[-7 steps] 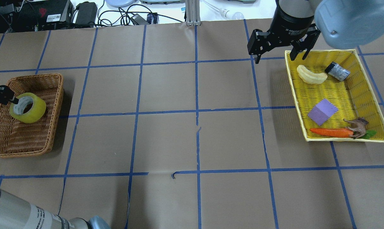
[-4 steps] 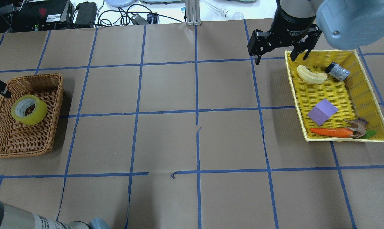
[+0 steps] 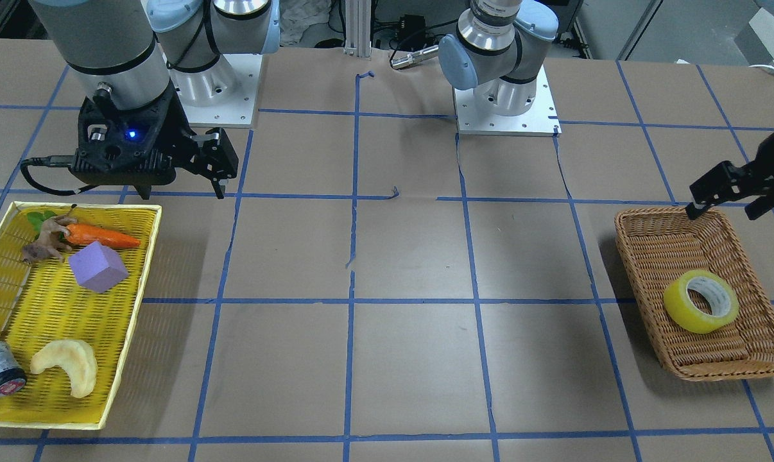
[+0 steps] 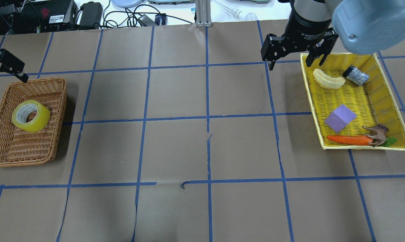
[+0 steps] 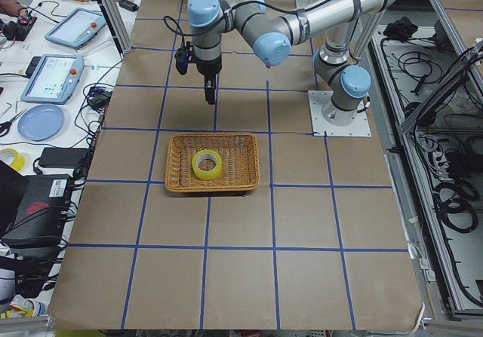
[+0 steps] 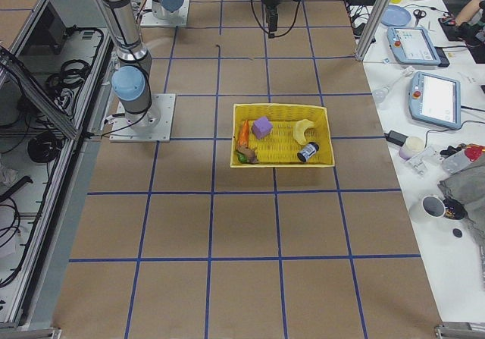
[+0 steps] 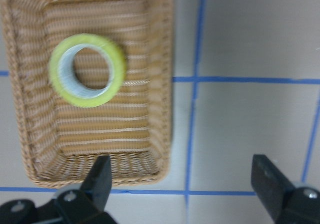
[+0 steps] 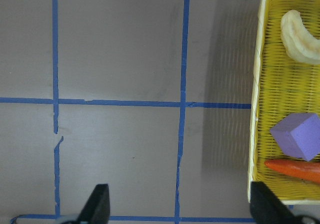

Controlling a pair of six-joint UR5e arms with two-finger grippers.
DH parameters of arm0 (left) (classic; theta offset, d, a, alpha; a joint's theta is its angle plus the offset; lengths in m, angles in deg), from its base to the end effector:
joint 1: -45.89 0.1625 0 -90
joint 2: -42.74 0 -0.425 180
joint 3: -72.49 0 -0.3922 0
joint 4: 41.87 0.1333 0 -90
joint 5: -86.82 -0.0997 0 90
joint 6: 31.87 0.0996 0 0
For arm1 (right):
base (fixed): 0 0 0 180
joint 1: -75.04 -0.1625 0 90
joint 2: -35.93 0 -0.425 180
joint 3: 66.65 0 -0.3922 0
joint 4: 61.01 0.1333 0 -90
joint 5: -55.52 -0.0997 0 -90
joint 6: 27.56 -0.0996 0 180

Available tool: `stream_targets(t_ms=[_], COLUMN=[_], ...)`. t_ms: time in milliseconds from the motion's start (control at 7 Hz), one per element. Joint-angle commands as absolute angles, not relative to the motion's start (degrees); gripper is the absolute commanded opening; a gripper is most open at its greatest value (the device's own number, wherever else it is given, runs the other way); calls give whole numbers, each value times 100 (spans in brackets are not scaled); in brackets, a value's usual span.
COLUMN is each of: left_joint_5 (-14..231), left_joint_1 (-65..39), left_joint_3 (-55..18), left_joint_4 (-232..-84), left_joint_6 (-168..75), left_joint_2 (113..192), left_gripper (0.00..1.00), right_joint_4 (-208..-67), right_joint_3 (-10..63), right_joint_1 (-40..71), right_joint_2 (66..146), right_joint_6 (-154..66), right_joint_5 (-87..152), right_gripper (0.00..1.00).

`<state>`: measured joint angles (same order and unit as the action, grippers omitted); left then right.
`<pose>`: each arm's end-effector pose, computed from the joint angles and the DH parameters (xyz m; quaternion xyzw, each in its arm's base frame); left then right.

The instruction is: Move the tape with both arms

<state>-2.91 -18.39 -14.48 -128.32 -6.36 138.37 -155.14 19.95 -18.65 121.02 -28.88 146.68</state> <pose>0.1116 -0.5399 0.4697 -0.0018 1.0000 -0.0085 0.0015 0.1653 -0.5230 0.4807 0.0204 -0.9995 0.0233 0.0091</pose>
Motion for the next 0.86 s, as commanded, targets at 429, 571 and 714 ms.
stream_targets(t_ms=[429, 571, 714], left_joint_5=[-230, -222, -230], left_joint_1=[-3959, -4076, -4086], left_joint_3=[-1505, -1514, -1523], left_joint_4=[-13135, -13126, -13117], left_joint_6=[-2540, -2728, -2739], left_joint_2=[13502, 13520, 13572], left_gripper=[100, 100, 100], right_joint_4=[-15505, -15497, -15488], right_joint_3=[1992, 1992, 1992], right_joint_1=[-1865, -1865, -1865], right_joint_2=[12101, 12101, 12110], right_joint_6=[-2897, -2888, -2897], right_joint_5=[14675, 14666, 14666], right_gripper=[100, 100, 100])
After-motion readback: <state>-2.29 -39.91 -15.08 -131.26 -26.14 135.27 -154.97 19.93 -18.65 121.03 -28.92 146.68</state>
